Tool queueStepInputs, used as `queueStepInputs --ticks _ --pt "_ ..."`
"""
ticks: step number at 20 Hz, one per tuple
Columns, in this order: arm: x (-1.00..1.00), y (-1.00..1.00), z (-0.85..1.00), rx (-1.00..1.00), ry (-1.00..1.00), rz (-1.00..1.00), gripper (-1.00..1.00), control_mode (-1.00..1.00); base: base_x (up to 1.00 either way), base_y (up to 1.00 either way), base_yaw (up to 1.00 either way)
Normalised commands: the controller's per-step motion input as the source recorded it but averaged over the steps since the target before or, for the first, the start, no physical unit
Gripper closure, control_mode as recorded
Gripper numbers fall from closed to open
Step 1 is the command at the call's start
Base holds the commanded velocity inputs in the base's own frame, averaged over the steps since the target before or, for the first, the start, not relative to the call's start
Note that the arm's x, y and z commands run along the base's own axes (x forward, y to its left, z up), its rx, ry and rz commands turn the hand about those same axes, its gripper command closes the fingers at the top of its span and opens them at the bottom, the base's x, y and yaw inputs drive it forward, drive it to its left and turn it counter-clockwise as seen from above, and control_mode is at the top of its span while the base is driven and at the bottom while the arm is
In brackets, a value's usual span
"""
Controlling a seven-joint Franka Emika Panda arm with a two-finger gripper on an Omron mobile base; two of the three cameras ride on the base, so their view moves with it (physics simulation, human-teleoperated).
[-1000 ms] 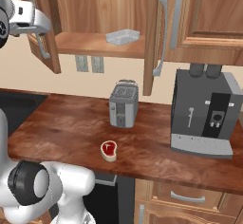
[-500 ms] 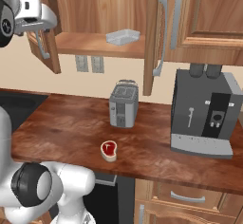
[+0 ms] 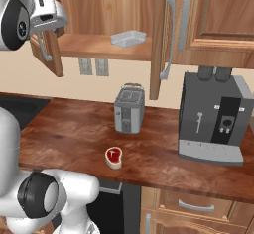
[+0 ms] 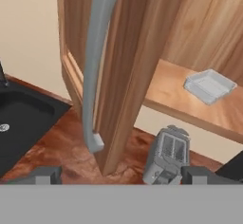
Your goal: Retrieve the tupperware from the cabinet, then place the raw meat into the tupperware to avoid contamination.
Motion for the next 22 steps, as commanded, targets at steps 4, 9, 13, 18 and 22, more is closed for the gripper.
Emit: queueStepInputs --ticks 4,9,13,18,22 --pt "-0.05 -0.21 -0.05 -0.05 -0.02 0.16 -1.0 -1.0 0.0 0.0 0.0" --pt "-0.09 -0.17 -0.04 -0.07 -0.05 0.18 -1.0 -1.0 0.0 0.0 0.0" --pt "-0.02 -0.13 -0.11 -0.08 -0.06 0.19 -1.0 -1.0 0.0 0.0 0.0" --pt "0.0 -0.08 -0.21 -0.06 -0.11 0.21 -1.0 -1.0 0.0 0.0 0.0" --pt "0.0 -0.02 -0.13 -0.07 -0.1 0.2 -1.0 -1.0 0.0 0.0 0.0"
